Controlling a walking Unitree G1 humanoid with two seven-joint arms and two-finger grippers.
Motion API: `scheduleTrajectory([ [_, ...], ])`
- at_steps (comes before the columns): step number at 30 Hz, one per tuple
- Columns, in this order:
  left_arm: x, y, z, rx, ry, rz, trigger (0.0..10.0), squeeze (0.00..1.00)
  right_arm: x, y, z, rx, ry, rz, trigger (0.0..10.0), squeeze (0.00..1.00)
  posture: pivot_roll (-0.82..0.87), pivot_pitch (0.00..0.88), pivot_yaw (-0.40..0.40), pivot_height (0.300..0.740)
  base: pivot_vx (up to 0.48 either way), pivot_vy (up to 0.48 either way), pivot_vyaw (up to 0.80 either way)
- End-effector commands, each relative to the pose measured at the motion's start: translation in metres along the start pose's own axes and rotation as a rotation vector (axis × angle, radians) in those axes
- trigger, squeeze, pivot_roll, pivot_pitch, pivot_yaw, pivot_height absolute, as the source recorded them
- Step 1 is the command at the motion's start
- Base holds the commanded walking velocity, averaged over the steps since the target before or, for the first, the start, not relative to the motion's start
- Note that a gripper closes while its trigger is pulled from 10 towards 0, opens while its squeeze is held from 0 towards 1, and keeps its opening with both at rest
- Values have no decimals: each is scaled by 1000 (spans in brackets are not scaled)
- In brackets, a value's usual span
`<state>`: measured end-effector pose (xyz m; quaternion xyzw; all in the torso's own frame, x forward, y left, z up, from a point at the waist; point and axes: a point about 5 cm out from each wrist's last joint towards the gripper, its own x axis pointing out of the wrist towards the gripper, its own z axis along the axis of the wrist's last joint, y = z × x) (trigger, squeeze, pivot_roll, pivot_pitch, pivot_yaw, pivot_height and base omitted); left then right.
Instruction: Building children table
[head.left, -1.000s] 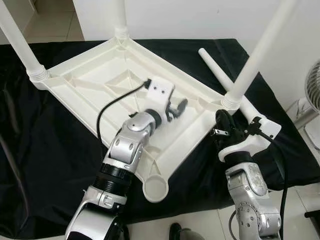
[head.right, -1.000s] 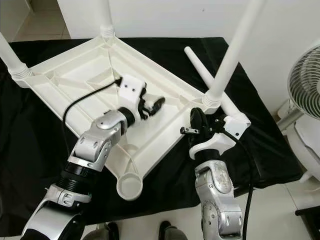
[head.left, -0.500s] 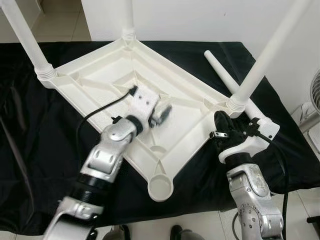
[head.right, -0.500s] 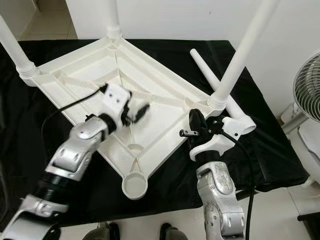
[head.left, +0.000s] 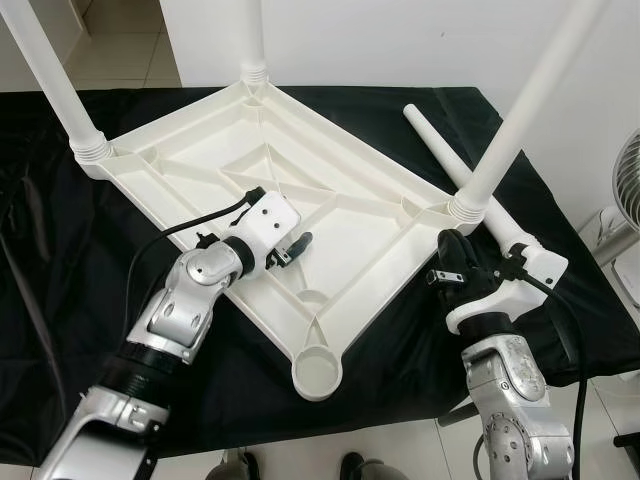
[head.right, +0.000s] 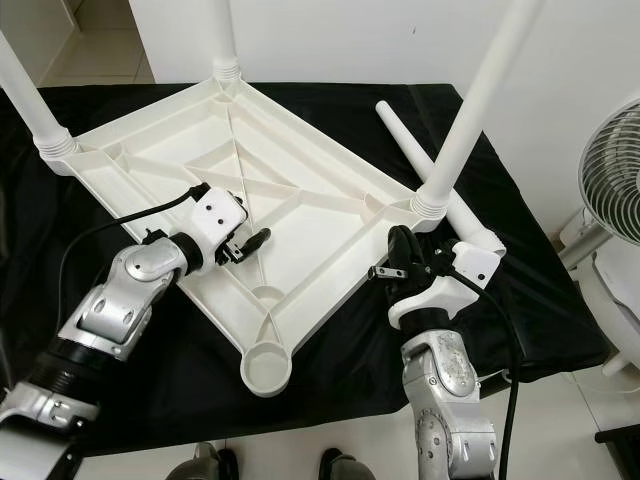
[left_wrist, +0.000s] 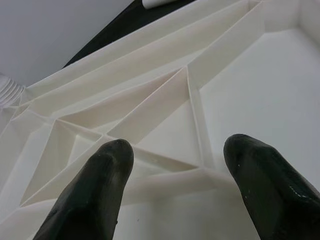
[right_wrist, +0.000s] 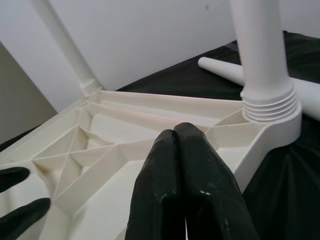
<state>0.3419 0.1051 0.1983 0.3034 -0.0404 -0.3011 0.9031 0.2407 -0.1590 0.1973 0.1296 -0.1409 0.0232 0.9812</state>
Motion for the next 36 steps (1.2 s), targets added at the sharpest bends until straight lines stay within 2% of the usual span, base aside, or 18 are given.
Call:
scheduleTrajectory([
  [1, 0, -1, -5, 23, 22, 32, 10000, 0, -2, -4, -3, -11, 8, -31, 10000, 0, 36, 152, 8, 740, 0, 0, 0],
  [6, -3, 3, -9, 72, 54, 14, 10000, 0, -2, -15, -7, -61, 21, -122, 10000, 0, 36, 151, 8, 740, 0, 0, 0],
  [7, -4, 4, -11, 90, 70, -4, 10000, 0, -2, -20, -8, -92, 27, -165, 10000, 0, 36, 151, 8, 740, 0, 0, 0],
  [12, -11, 0, -21, 153, 125, -102, 10000, 0, 3, -31, -14, -133, 45, -264, 10000, 0, 38, 147, 9, 740, 0, 0, 0],
  [22, -14, 4, -28, 192, 170, -138, 10000, 0, 14, -35, -19, -149, 76, -318, 10000, 0, 47, 151, 7, 740, 0, 0, 0],
  [36, -24, 3, -38, 205, 213, -203, 10000, 0, 40, -49, -37, -166, 149, -434, 10000, 0, 57, 189, 15, 740, 0, 0, 0],
])
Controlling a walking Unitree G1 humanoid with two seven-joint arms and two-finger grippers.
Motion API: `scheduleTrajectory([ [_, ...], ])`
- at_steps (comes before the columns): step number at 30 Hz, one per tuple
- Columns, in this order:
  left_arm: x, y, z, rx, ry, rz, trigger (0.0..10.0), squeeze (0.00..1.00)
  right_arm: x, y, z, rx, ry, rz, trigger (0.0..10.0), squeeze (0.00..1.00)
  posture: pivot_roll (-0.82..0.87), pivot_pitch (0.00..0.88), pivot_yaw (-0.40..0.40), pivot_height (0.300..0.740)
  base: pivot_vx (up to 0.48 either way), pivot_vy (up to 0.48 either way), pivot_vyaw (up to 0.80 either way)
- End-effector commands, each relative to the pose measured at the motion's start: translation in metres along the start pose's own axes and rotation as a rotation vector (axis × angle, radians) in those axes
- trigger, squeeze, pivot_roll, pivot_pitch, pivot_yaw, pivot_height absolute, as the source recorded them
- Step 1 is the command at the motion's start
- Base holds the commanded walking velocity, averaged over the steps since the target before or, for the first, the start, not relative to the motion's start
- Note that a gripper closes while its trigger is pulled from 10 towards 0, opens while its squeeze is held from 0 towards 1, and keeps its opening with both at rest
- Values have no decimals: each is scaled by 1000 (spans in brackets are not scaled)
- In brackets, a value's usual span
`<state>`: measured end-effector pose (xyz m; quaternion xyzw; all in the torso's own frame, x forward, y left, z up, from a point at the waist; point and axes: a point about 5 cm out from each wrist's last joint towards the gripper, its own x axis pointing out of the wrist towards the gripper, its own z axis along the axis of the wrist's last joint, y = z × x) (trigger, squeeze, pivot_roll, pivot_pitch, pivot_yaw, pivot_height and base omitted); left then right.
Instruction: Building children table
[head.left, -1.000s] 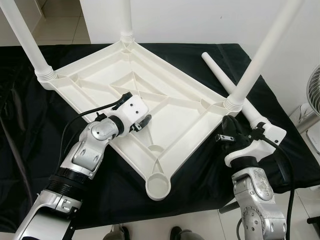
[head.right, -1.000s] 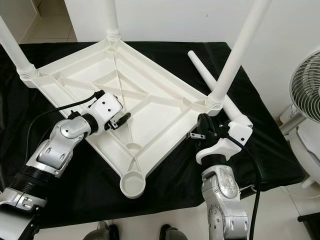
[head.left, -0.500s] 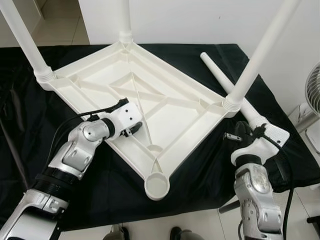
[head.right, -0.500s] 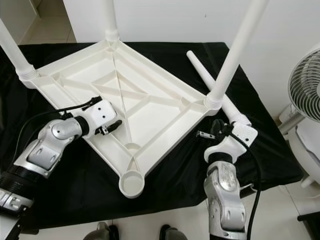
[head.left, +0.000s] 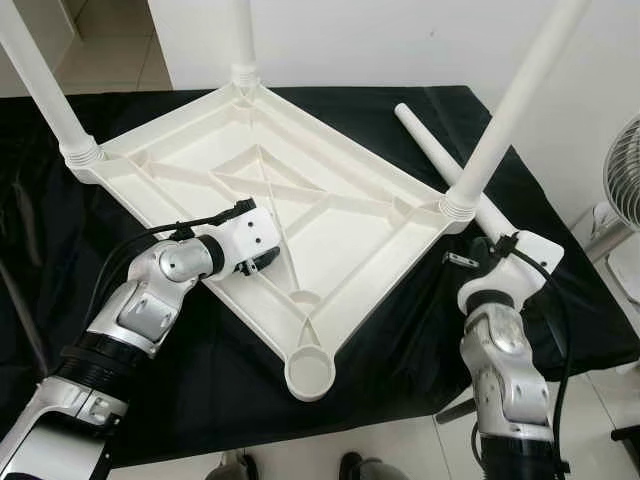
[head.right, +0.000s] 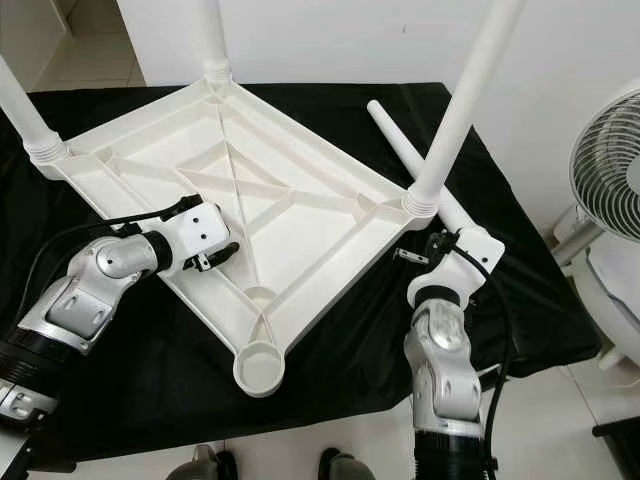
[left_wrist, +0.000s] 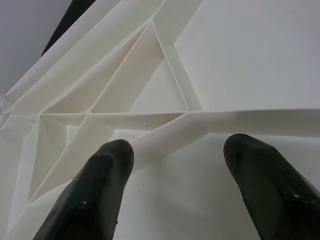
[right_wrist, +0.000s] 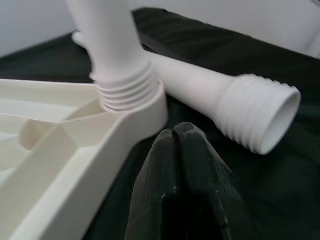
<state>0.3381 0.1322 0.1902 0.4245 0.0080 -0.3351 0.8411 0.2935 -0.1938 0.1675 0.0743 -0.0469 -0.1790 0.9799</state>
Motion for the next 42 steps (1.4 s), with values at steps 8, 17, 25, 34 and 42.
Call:
scheduleTrajectory([
  [8, -9, -16, -21, -13, 86, -106, 10000, 0, 15, 4, -12, 7, 44, -25, 10000, 0, 69, 199, 18, 740, 0, 0, 0],
  [17, -15, -21, -22, -36, 92, -122, 10000, 0, 29, 17, -17, 19, 68, 50, 10000, 0, 83, 204, 12, 740, 0, 0, 0],
  [25, -16, -25, -19, -36, 84, -130, 10000, 0, 39, 29, -19, 26, 95, 121, 10000, 0, 84, 207, -2, 740, 0, 0, 0],
  [34, -17, -29, -14, -38, 74, -150, 10000, 0, 45, 45, -23, 45, 146, 216, 10000, 0, 83, 208, -1, 740, 0, 0, 0],
  [42, -22, -37, -9, -55, 61, -197, 10000, 0, 52, 58, -24, 50, 172, 285, 10000, 0, 91, 212, 4, 740, 0, 0, 0],
])
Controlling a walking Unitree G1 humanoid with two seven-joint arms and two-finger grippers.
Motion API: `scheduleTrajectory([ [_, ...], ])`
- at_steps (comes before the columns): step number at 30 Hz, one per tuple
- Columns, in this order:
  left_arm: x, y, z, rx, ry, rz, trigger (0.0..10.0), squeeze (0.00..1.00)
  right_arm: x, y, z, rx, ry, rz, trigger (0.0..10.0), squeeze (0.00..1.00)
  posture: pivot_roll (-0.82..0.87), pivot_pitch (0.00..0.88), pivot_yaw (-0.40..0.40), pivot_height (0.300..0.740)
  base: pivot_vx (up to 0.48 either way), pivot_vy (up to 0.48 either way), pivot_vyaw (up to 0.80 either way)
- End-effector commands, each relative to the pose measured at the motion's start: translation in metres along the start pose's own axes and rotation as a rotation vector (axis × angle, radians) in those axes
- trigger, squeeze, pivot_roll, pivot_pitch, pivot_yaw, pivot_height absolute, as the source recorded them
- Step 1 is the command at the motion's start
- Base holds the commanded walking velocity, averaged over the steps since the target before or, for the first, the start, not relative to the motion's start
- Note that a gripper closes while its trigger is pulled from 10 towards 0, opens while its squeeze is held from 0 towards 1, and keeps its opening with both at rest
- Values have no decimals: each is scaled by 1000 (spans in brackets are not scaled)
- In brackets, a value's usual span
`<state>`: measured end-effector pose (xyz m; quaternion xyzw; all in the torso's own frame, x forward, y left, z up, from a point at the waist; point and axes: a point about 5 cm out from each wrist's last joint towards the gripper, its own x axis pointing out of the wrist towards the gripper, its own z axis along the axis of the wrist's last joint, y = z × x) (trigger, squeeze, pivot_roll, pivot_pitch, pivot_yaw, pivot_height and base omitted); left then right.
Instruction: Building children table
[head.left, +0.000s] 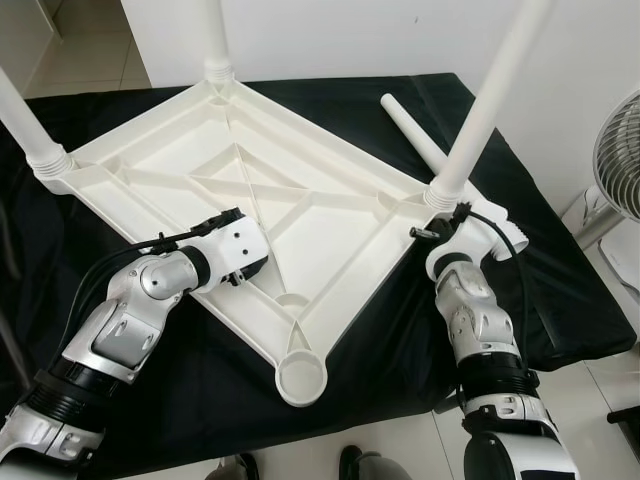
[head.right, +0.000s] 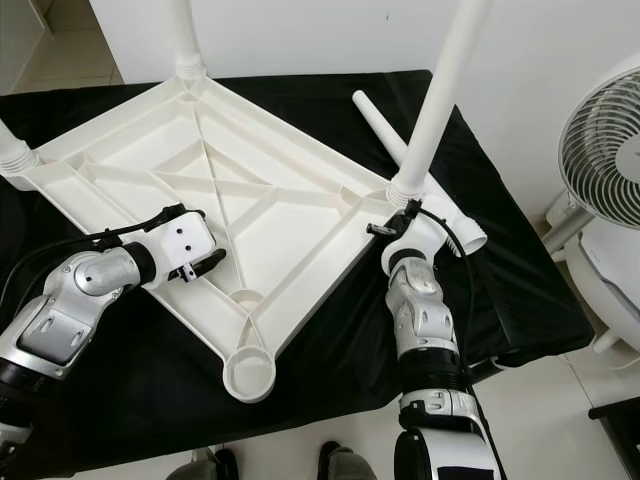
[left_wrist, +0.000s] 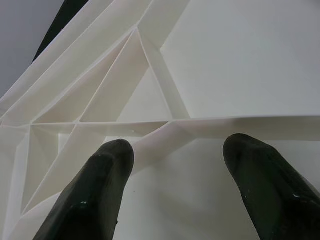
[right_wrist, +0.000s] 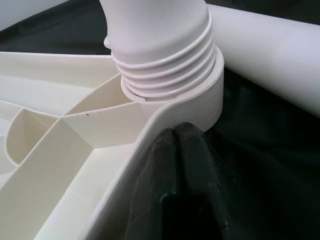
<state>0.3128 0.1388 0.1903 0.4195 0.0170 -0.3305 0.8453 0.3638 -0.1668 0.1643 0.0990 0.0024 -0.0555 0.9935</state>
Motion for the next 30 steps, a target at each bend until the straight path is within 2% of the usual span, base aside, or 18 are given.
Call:
scheduleTrajectory([
  [1, 1, -25, -11, -35, 48, -200, 10000, 0, 0, 9, -10, 12, 46, 47, 10000, 0, 91, 212, 4, 740, 0, 0, 0],
  [6, -1, -32, -6, -46, 33, -227, 10000, 0, 6, 15, -7, 17, 44, 69, 10000, 0, 104, 217, 3, 740, 0, 0, 0],
  [8, -4, -44, 3, -66, 5, -269, 10000, 0, 14, 25, -2, 24, 42, 114, 10000, 0, 104, 218, 1, 740, 0, 0, 0],
  [12, -3, -52, 14, -84, -29, -292, 10000, 0, 19, 35, -2, 28, 60, 167, 10000, 0, 103, 218, 0, 740, 0, 0, 0],
  [14, -3, -52, 14, -84, -29, -292, 10000, 0, 19, 35, -2, 28, 60, 167, 10000, 0, 103, 218, 0, 740, 0, 0, 0],
  [17, 1, -57, 25, -97, -60, -295, 10000, 0, 22, 44, -3, 18, 76, 221, 10000, 0, 106, 220, 1, 740, 0, 0, 0],
  [19, 1, -57, 25, -97, -60, -295, 10000, 0, 22, 44, -3, 18, 76, 221, 10000, 0, 106, 220, 1, 740, 0, 0, 0],
  [21, 6, -61, 36, -118, -88, -294, 10000, 0, 24, 52, -4, 3, 92, 274, 10000, 0, 105, 220, 1, 740, 0, 0, 0],
  [23, 6, -61, 36, -118, -88, -294, 10000, 0, 24, 52, -4, 3, 92, 274, 10000, 0, 105, 220, 1, 740, 0, 0, 0],
  [25, 11, -64, 49, -146, -121, -291, 10000, 0, 25, 59, -6, -18, 99, 320, 10000, 0, 103, 220, 4, 740, 0, 0, 0],
  [30, 14, -69, 65, -171, -158, -299, 10000, 0, 26, 68, -3, -23, 74, 365, 10000, 0, 102, 220, 7, 740, 0, 0, 0],
])
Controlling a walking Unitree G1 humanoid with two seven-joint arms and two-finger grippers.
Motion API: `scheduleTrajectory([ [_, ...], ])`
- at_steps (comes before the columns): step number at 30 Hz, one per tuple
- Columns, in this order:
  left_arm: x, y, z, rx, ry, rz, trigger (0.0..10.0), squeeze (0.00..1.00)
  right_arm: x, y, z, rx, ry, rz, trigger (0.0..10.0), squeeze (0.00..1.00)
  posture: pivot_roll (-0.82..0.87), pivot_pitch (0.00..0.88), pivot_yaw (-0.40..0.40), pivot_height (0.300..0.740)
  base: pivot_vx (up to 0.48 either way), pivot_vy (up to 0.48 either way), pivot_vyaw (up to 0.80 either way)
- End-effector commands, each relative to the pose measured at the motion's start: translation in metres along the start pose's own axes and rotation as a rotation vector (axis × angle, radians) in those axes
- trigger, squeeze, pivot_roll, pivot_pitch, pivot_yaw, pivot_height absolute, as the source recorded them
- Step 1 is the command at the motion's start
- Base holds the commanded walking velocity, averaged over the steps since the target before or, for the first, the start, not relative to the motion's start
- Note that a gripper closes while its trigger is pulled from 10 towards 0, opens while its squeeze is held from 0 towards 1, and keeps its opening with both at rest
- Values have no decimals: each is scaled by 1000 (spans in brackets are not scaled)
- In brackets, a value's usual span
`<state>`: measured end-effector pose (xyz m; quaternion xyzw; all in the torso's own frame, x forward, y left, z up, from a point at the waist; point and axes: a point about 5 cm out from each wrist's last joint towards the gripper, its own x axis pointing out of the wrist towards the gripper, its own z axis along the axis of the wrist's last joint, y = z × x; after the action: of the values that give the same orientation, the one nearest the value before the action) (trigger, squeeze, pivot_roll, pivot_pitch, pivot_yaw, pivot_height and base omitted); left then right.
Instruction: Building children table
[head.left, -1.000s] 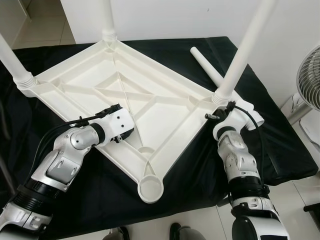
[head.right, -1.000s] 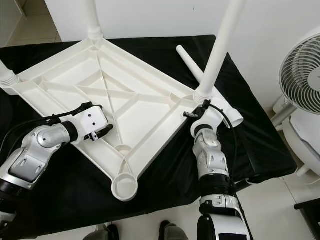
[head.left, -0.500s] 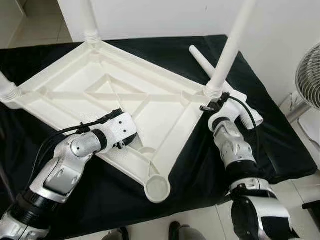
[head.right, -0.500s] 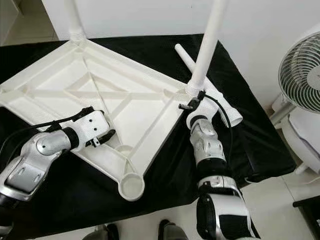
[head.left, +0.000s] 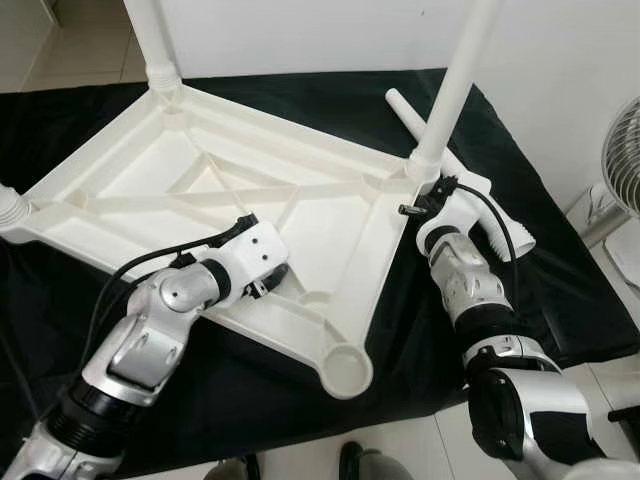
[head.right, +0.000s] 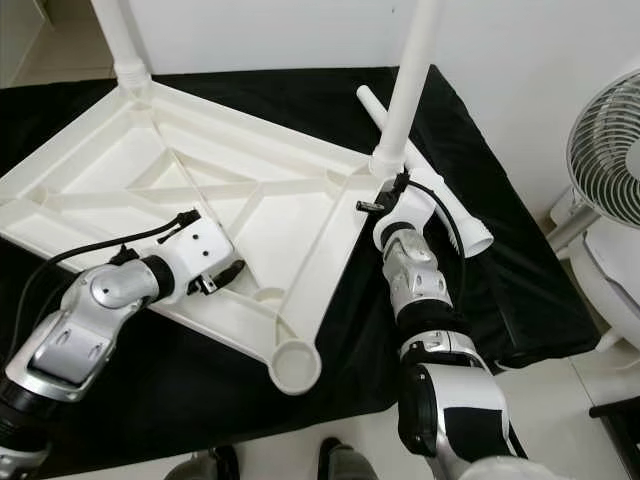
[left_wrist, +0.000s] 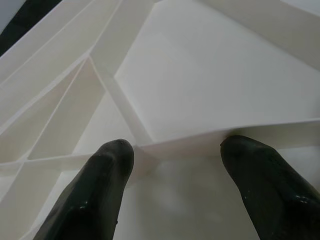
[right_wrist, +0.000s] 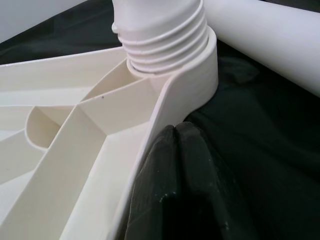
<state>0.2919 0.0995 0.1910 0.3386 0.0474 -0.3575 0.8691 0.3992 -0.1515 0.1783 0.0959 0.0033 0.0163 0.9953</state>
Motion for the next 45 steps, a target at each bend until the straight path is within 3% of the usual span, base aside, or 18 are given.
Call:
scheduleTrajectory([
  [1, 13, -46, 26, 1, -116, -253, 10000, 0, 1, 48, -12, -20, 51, 227, 10000, 0, 102, 220, 7, 740, 0, 0, 0],
  [6, 13, -45, 27, -2, -116, -246, 10000, 0, 0, 48, -7, -17, 2, 233, 10000, 0, 103, 218, 6, 740, 0, 0, 0],
  [15, 10, -36, 19, -21, -80, -215, 10000, 0, -10, 31, 6, -24, -162, 184, 10000, 0, 97, 205, -1, 740, 0, 0, 0],
  [21, 12, -28, 29, -77, -128, -142, 10000, 0, -31, 19, 23, -42, -340, 156, 10000, 0, 92, 193, -9, 740, 0, 0, 0],
  [22, 12, -25, 31, -108, -142, -131, 10000, 1000, -36, 19, 26, -51, -363, 157, 10000, 16, 92, 193, -9, 740, 0, 0, 0],
  [28, 12, -22, 34, -118, -154, -124, 10000, 1000, -45, 17, 29, -47, -383, 153, 10000, 55, 92, 193, -9, 740, 0, 0, 0],
  [29, 12, -19, 37, -103, -163, -116, 10000, 1000, -47, 16, 29, -50, -384, 149, 10000, 600, 84, 187, -16, 740, 0, 0, 0],
  [30, 12, -17, 41, -86, -173, -107, 10000, 1000, -51, 14, 29, -56, -385, 143, 10000, 600, 84, 187, -16, 740, 0, 0, 0],
  [31, 12, -16, 42, -82, -177, -106, 10000, 1000, -53, 13, 29, -56, -385, 141, 10000, 753, 84, 187, -16, 740, 0, 0, 0],
  [32, 12, -15, 44, -76, -182, -100, 10000, 1000, -55, 12, 29, -51, -386, 140, 10000, 1000, 82, 178, -18, 740, 0, 0, 0],
  [33, 11, -13, 45, -70, -184, -94, 10000, 1000, -57, 11, 29, -53, -388, 136, 10000, 1000, 82, 176, -18, 740, 0, 0, 0],
  [34, 11, -11, 46, -57, -189, -85, 10000, 933, -60, 10, 29, -51, -390, 133, 10000, 1000, 82, 176, -18, 740, 0, 0, 0],
  [35, 11, -10, 48, -54, -194, -78, 10000, 24, -62, 9, 30, -48, -392, 130, 10000, 1000, 81, 173, -19, 740, 0, 0, 0],
  [41, 8, -3, 56, -97, -240, -74, 10000, 0, -73, 5, 34, -41, -412, 106, 10000, 1000, 82, 168, -21, 740, 0, 0, 0],
  [42, 5, -4, 59, -125, -266, -98, 10000, 0, -77, 2, 36, -39, -425, 92, 10000, 169, 83, 166, -23, 740, 0, 0, 0],
  [44, 4, -5, 61, -142, -283, -115, 10000, 0, -80, 0, 37, -37, -434, 84, 10000, 169, 83, 166, -23, 740, 0, 0, 0],
  [45, 1, -6, 64, -151, -316, -149, 10000, 0, -86, -4, 40, -35, -455, 60, 10000, 0, 84, 167, -25, 740, 0, 0, 0],
])
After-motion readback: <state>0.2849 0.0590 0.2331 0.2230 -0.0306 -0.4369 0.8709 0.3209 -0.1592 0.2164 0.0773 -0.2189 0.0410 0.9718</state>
